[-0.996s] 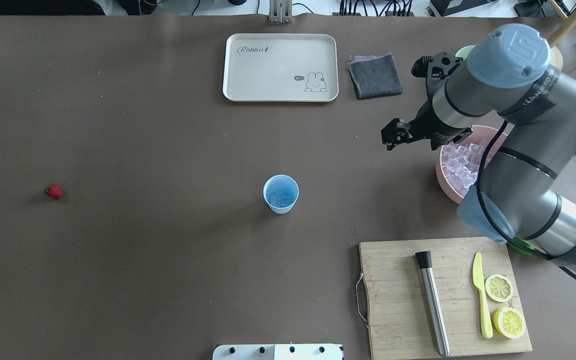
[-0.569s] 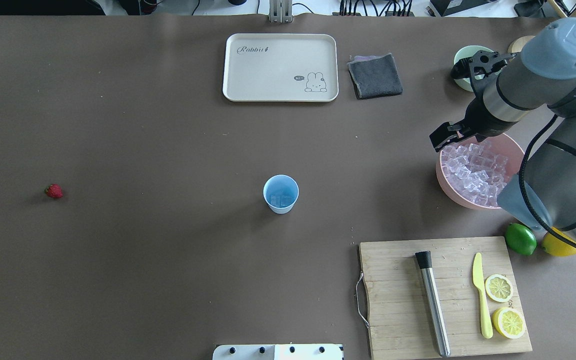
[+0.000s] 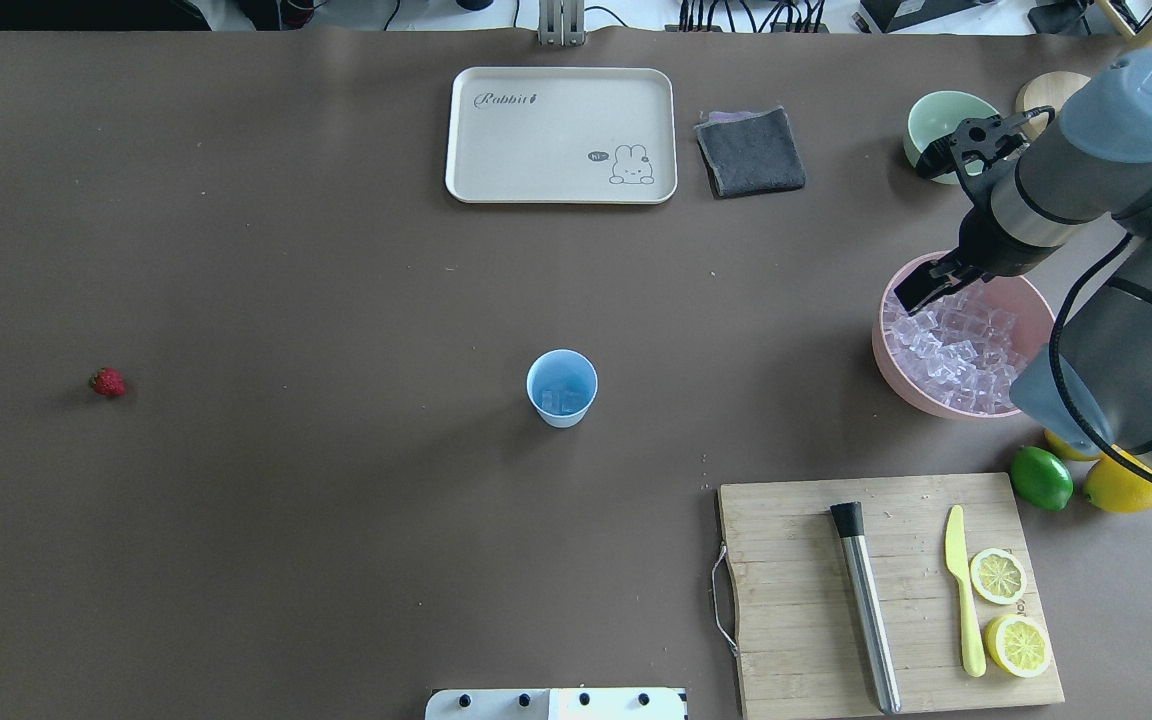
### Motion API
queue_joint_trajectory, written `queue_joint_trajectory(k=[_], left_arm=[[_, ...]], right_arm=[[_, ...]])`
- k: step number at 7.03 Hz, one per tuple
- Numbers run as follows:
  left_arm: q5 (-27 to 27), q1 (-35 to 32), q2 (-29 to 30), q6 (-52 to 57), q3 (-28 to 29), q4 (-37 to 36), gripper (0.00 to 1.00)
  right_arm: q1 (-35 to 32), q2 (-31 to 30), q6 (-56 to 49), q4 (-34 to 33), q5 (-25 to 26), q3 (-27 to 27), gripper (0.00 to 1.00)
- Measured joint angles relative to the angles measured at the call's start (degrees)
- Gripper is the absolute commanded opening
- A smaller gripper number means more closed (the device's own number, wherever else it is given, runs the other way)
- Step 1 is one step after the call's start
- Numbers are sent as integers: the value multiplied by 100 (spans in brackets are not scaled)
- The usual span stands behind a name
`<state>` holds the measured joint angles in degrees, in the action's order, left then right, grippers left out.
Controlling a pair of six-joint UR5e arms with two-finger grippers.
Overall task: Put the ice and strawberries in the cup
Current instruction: 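Lower the right gripper into the ice and grasp another cube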
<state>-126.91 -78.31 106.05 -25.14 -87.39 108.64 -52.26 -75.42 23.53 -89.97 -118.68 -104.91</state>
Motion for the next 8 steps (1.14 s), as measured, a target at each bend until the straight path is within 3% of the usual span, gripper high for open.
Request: queue_joint_trajectory(k=[8], left_arm=[[0, 32, 53, 0, 23, -27, 97]], right_arm=[[259, -30, -15, 5, -8, 285, 100]])
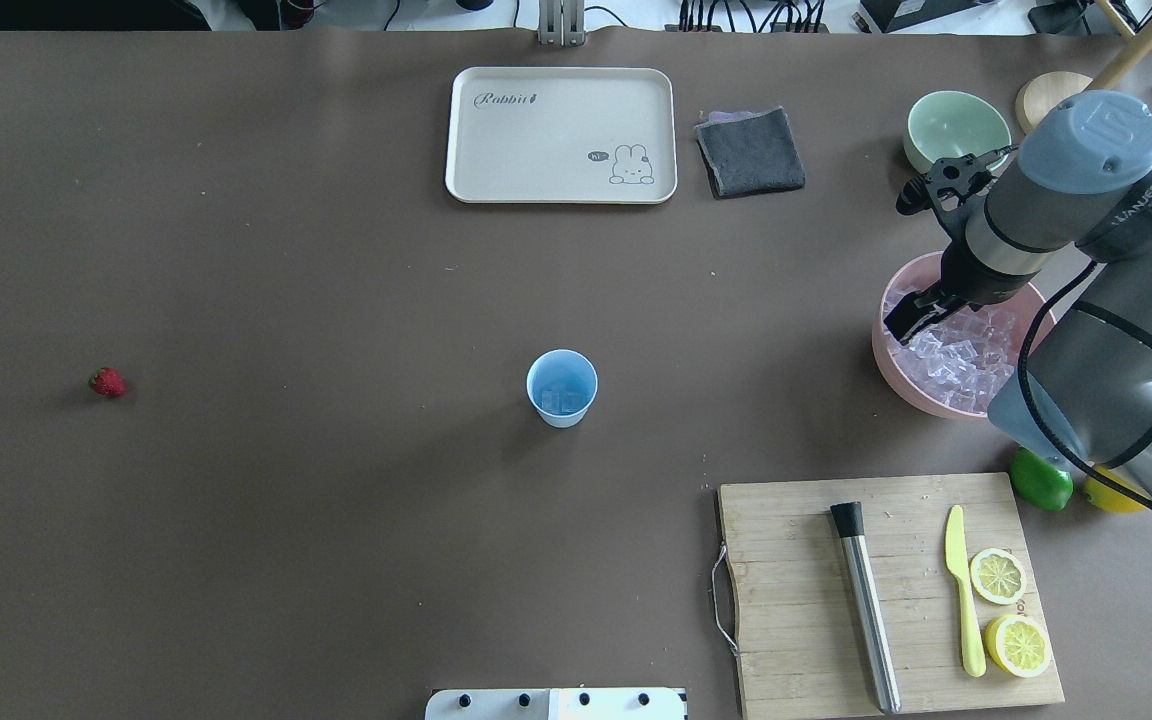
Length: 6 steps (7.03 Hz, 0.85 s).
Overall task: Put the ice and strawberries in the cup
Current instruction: 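Lower the right gripper into the ice and grasp another cube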
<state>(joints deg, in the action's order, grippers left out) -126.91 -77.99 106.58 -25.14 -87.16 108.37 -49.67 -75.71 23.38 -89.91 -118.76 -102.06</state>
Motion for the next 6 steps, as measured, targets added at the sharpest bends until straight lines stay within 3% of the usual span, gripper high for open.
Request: queue_joint_trajectory(k=[2, 3, 4, 5, 6], left_arm=[[0, 1, 21, 0, -2, 0, 97], [0, 10, 26, 0, 0, 0, 97], [0, 23, 33, 0, 0, 0, 97], [0, 32, 45, 0, 8, 0, 97], [2, 39, 69, 0, 21, 0, 97]], right_arm=[[11, -80, 0, 0, -10, -40, 98], [15, -102, 0, 0, -7, -29, 85], [17, -105, 0, 0, 0, -9, 55], [19, -104, 0, 0, 6, 3, 42], [28, -103, 0, 0, 9, 12, 40]])
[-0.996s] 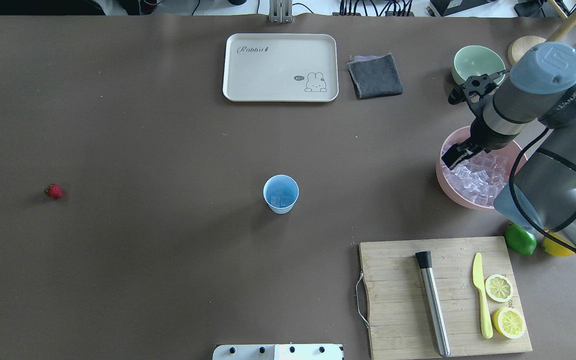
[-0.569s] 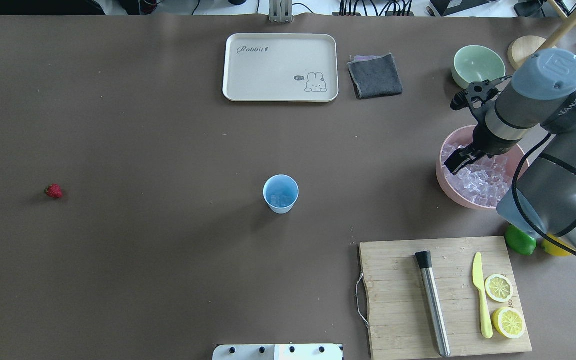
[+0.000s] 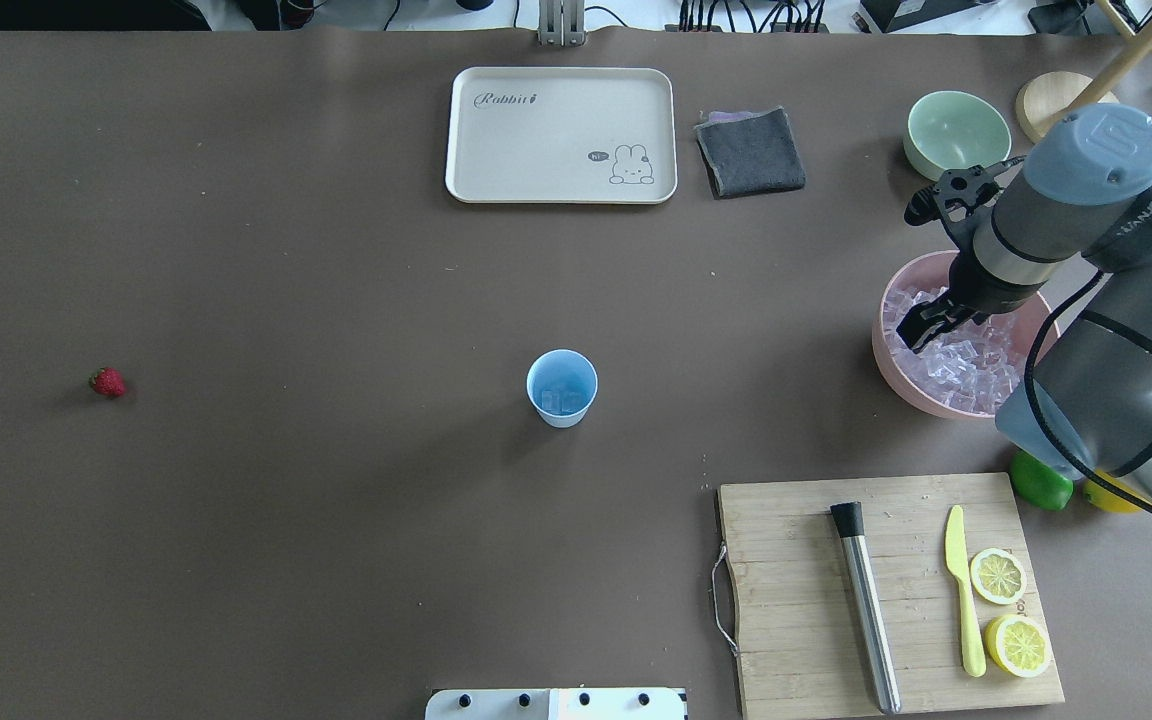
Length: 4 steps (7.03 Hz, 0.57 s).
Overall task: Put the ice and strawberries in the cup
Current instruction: 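Lower the right gripper into the ice and grasp another cube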
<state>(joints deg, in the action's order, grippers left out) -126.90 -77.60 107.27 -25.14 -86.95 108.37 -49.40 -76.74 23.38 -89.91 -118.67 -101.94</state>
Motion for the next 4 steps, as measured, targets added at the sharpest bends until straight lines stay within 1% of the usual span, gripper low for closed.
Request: queue_joint_trajectory(k=[3, 4], left_arm=[[7, 21, 45, 0, 19, 0, 97], [7, 24, 50, 0, 20, -2, 97]], right_arm=[[46, 7, 6, 1, 9, 31, 39], [56, 5, 6, 0, 10, 37, 13]])
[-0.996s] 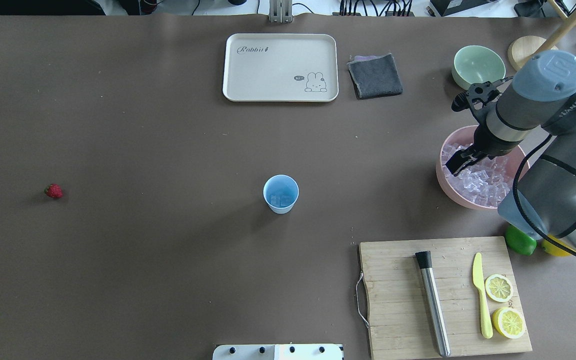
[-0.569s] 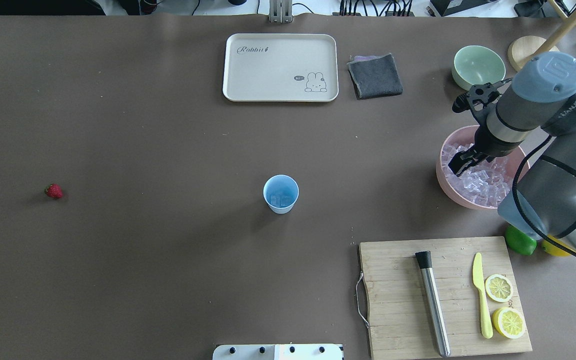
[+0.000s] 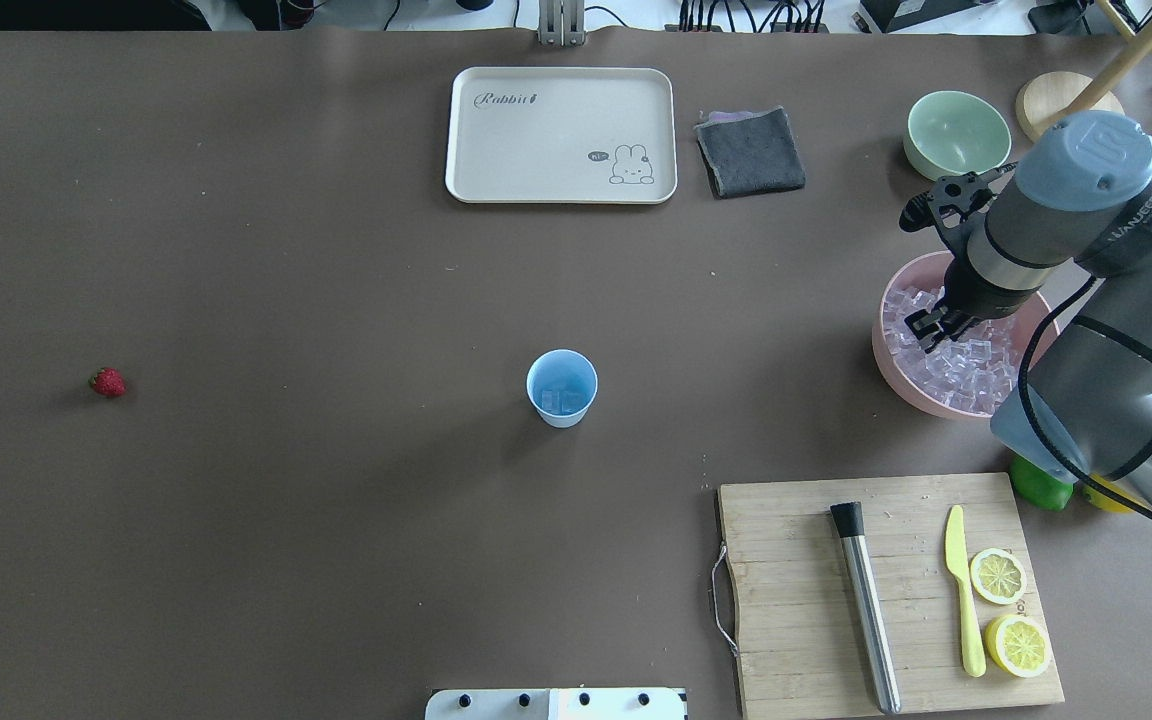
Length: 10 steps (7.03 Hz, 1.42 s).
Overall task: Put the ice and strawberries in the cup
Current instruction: 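Lower the right gripper into the ice and grasp another cube, then carry the second ice cube with the right gripper to the cup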
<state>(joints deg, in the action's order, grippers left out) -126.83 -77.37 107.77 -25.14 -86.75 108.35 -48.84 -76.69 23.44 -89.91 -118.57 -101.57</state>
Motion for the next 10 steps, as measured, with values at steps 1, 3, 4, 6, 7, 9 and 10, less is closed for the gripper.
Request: queue_joint_trajectory(k=[1, 3, 4, 6, 7, 9, 10], left_arm=[[0, 4, 7, 0, 0, -4, 97], [6, 15, 46, 0, 18, -7, 97], [8, 18, 60, 2, 26, -7, 97], [9, 43, 73, 2, 39, -7, 97], [9, 50, 75, 1, 40, -7, 97], [9, 54, 77, 0, 42, -7, 97], [9, 57, 77, 0, 43, -7, 97]], right_arm=[[2, -3, -3, 0, 0, 2, 0], [4, 31, -10, -1, -5, -20, 0], [-24, 60, -18, 0, -20, -64, 0], [-269, 104, -43, -13, -183, -226, 0], [-423, 108, -53, -36, -320, -347, 0], [-574, 154, -29, -60, -436, -563, 0], [-596, 304, 99, -63, -502, -642, 0]])
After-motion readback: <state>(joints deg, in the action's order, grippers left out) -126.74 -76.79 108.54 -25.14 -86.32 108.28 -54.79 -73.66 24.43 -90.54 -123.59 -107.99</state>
